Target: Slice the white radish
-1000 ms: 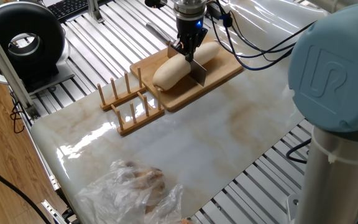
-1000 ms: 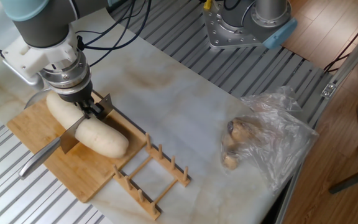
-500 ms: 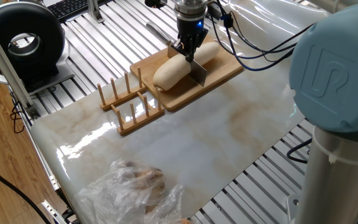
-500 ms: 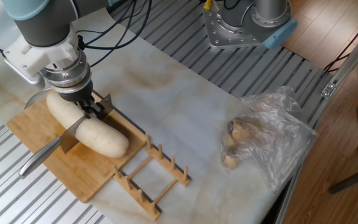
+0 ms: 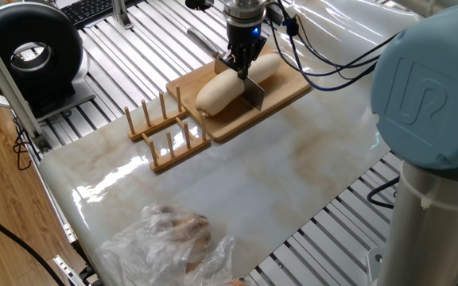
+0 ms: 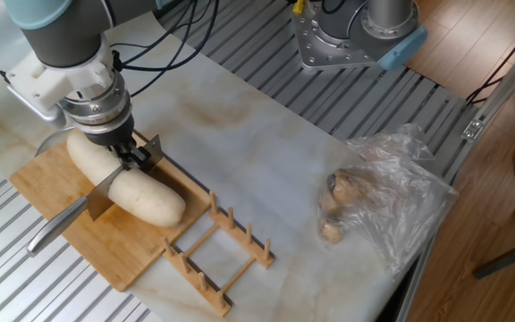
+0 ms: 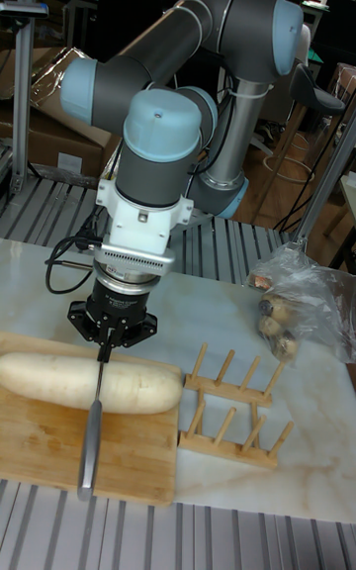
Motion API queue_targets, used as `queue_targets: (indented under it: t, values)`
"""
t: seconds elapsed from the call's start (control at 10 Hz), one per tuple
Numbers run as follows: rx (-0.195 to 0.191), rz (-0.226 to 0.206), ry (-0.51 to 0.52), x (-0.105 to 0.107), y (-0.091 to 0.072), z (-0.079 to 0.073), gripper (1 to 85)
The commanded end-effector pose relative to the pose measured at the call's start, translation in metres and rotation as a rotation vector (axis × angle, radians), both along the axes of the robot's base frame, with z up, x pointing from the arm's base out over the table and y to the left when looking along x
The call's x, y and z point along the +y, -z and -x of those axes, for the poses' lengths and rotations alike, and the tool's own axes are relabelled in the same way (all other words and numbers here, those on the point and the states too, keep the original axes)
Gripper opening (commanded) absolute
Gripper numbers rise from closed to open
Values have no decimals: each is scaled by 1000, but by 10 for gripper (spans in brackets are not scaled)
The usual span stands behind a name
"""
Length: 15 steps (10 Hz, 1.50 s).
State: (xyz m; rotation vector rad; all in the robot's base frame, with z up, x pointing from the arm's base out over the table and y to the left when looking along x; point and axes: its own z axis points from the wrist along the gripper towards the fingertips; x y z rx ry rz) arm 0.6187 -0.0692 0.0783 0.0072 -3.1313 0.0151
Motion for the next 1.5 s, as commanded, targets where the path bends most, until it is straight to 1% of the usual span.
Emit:
queue_targets:
  t: [0.0, 0.8, 0.9, 1.2, 1.4]
  values:
    - [-1, -18, 5, 3, 0, 2, 13]
    - [-2, -29, 15, 6, 2, 5, 13]
    - [-5, -27, 15, 5, 2, 4, 13]
    - [-4, -26, -2, -3, -6, -5, 13]
    - [-5, -21, 7, -2, -6, -7, 13]
